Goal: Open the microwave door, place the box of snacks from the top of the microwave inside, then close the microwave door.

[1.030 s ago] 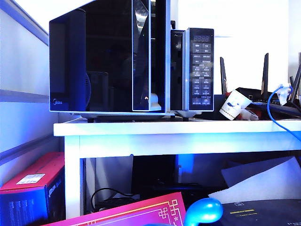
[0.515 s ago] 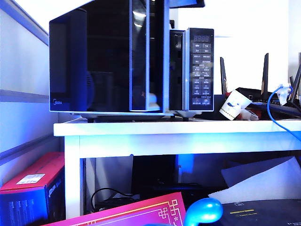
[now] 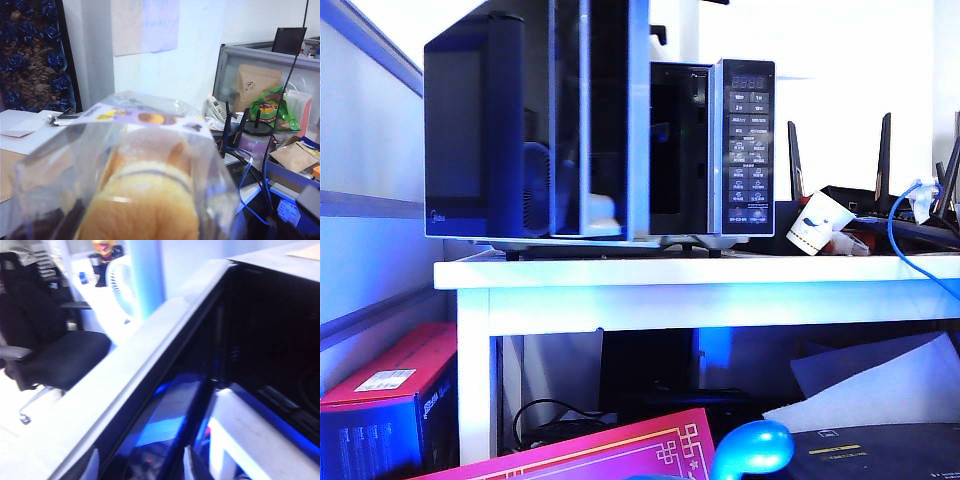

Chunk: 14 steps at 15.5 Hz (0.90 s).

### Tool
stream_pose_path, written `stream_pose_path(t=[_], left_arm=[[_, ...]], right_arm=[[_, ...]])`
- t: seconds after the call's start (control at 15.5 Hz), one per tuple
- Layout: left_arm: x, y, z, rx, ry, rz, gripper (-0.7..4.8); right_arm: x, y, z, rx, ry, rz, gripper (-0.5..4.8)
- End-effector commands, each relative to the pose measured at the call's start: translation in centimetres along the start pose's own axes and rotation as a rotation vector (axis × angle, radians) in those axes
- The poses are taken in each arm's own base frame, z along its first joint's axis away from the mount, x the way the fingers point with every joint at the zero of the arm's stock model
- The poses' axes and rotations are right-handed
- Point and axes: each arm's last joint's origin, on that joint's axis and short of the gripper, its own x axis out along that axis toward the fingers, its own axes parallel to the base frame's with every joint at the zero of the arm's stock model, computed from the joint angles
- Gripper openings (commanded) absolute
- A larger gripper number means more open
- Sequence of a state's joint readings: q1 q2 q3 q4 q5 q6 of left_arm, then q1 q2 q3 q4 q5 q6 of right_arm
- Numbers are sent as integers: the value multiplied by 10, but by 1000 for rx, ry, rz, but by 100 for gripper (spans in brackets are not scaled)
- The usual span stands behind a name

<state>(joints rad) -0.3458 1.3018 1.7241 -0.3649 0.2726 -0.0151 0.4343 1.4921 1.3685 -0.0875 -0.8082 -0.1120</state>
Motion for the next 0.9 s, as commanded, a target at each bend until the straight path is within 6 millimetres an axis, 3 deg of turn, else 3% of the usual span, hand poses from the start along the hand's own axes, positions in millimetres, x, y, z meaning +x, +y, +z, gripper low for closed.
stream_pose_path(t=[0.06,0.9], left_arm=[[-3,-1,5,15,-31,-2,277],[-3,-1,5,16,-31,-3,277]], right_arm=[[6,11,6,-14,-17,58,229],[58,90,10,-57,-9,317,229]])
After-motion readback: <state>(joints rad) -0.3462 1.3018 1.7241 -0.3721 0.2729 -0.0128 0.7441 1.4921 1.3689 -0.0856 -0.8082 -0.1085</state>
